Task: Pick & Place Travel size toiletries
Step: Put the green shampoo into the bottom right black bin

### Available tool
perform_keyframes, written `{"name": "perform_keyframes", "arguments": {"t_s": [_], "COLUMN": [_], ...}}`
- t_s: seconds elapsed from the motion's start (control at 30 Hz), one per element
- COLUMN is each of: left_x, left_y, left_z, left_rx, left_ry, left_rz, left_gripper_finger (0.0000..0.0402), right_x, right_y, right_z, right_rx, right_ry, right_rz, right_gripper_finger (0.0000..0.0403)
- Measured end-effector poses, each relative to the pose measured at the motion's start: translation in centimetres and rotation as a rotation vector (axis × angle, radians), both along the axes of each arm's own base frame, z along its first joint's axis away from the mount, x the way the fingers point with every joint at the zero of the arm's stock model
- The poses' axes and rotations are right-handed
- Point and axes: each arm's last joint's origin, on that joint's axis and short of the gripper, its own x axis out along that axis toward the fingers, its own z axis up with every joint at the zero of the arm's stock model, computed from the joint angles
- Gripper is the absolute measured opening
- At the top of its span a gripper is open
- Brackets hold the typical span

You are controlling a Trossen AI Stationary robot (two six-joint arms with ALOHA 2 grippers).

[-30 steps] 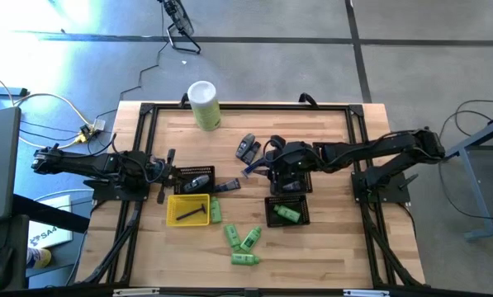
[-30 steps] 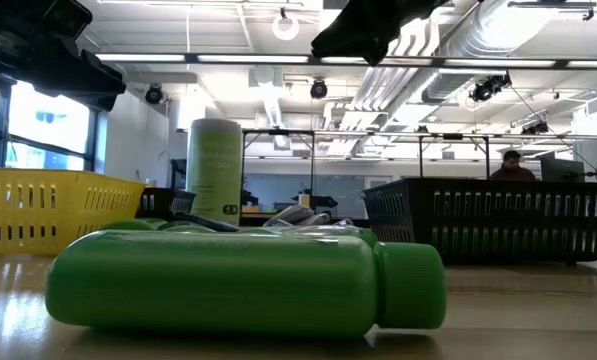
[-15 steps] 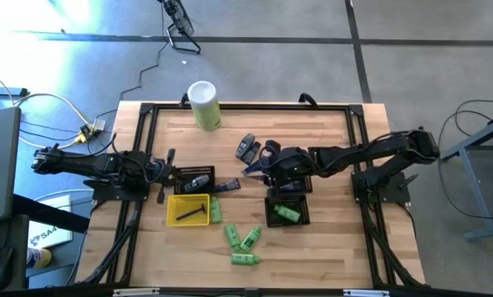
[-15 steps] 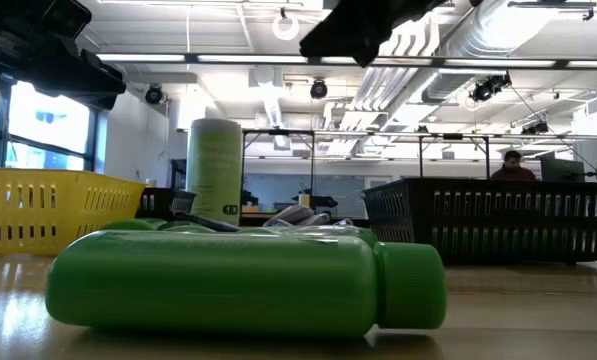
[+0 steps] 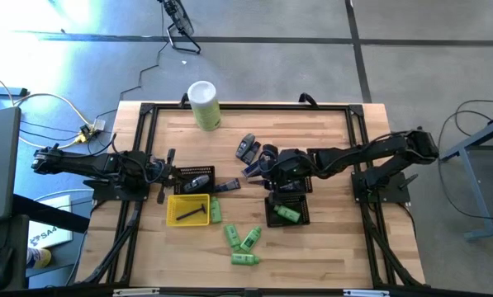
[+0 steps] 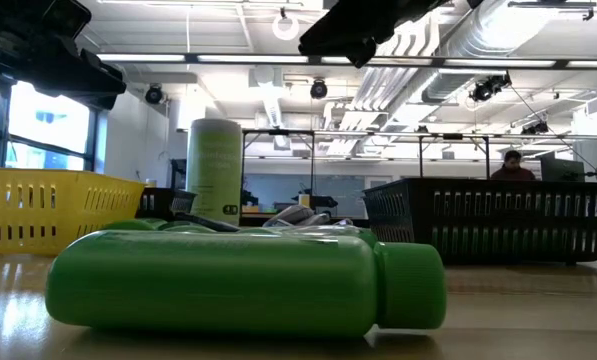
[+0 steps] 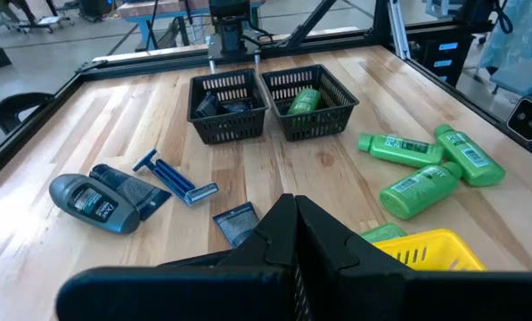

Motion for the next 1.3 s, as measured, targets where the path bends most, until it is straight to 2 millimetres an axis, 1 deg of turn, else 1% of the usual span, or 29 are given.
{"name": "perform_keyframes", "arguments": {"t_s": [0.17, 0.27, 0.43, 0.53, 0.6, 0.67, 0.73, 0.83, 0.9, 1.0, 1.1, 1.2, 1.3], "left_x": [0.0, 0.0, 0.0, 0.0, 0.0, 0.0, 0.0, 0.0, 0.0, 0.0, 0.0, 0.0, 0.0], "left_y": [0.0, 0.0, 0.0, 0.0, 0.0, 0.0, 0.0, 0.0, 0.0, 0.0, 0.0, 0.0, 0.0], "left_z": [0.0, 0.0, 0.0, 0.0, 0.0, 0.0, 0.0, 0.0, 0.0, 0.0, 0.0, 0.0, 0.0], "left_rx": [-0.002, -0.005, -0.009, -0.009, -0.009, -0.009, -0.009, -0.009, -0.009, -0.009, -0.009, -0.009, -0.009], "left_ry": [0.000, 0.001, 0.001, 0.001, 0.001, 0.002, 0.001, 0.002, 0.001, 0.002, 0.003, 0.002, 0.002], "left_rz": [0.000, 0.001, 0.002, 0.002, 0.001, 0.001, 0.001, 0.001, 0.002, 0.002, 0.001, 0.001, 0.002], "left_gripper_finger": [0.0000, 0.0000, 0.0000, 0.0000, 0.0000, 0.0000, 0.0000, 0.0000, 0.0000, 0.0000, 0.0000, 0.0000, 0.0000], "right_x": [-0.1, -0.1, 0.1, 0.7, 0.7, 1.5, 1.6, 2.8, 3.4, 4.6, 5.7, 6.4, 6.5], "right_y": [1.3, 2.5, 4.4, 5.5, 6.3, 6.9, 7.8, 9.1, 10.0, 11.2, 12.4, 13.3, 13.8], "right_z": [0.2, 1.0, 1.7, 2.4, 2.2, 2.1, 1.6, 1.3, 0.4, -0.5, -1.0, -1.5, -2.2], "right_rx": [0.001, -0.006, -0.024, -0.023, -0.032, -0.026, -0.024, -0.003, 0.000, 0.005, 0.016, 0.023, 0.020], "right_ry": [-0.004, -0.004, 0.011, -0.006, 0.019, 0.005, 0.045, 0.040, 0.096, 0.136, 0.156, 0.191, 0.225], "right_rz": [0.015, 0.013, 0.037, 0.057, 0.073, 0.081, 0.087, 0.103, 0.107, 0.121, 0.150, 0.159, 0.185], "right_gripper_finger": [0.0079, 0.0079, 0.0079, 0.0079, 0.0079, 0.0079, 0.0079, 0.0079, 0.0079, 0.0079, 0.0079, 0.0079, 0.0079]}}
